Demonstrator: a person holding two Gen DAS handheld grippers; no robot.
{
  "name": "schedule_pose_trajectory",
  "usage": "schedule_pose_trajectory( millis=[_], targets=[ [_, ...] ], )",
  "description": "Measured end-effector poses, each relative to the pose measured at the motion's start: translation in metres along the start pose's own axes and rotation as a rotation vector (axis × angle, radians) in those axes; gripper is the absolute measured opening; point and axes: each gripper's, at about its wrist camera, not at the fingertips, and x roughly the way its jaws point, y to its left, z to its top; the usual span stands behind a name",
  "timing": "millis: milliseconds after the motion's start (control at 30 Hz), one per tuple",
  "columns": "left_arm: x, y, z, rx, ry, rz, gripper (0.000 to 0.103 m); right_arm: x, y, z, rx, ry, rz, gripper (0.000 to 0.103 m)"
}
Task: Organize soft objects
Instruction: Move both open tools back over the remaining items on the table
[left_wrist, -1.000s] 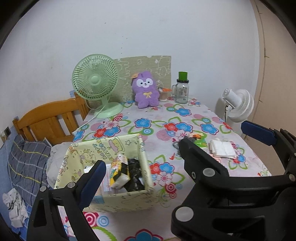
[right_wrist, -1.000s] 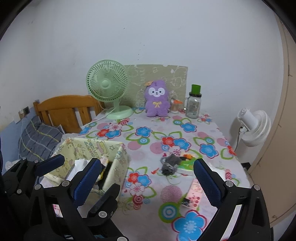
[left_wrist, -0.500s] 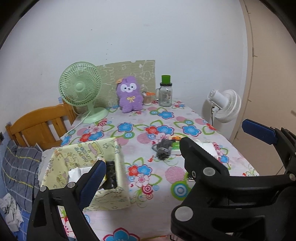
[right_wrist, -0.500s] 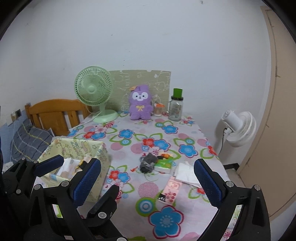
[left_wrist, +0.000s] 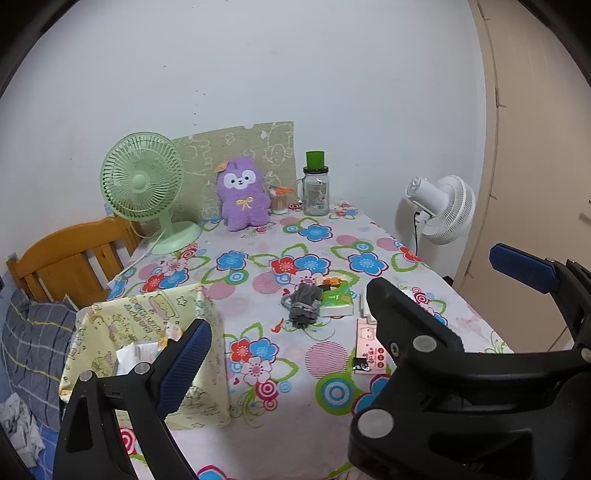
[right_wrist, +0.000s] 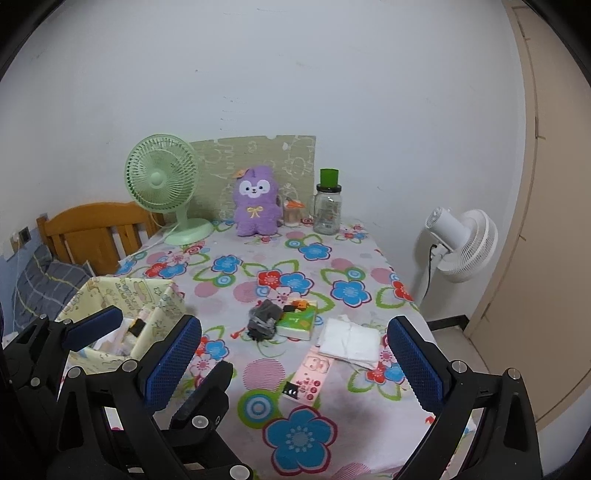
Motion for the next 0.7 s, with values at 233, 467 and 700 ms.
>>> schedule_pose_trajectory(
  millis=[233,467,700],
  targets=[
    [0.015,-0.013,-0.002,-0.007,0.006,-0.013,0.097,0.013,-0.015,-0.005,-0.010,0.008,0.001,0.102],
    [0.037,-0.027,-0.004,-0.004,0.018,-0.029,0.097,0.028,-0.032,-0.012,0.005,0.025,-0.014,0.102],
    [0.062,-0.041,-0.010,0.009,0.053,-0.055,0.097,0.049,-0.049,-0.025,0.017,0.053,-0.037,0.102]
  ],
)
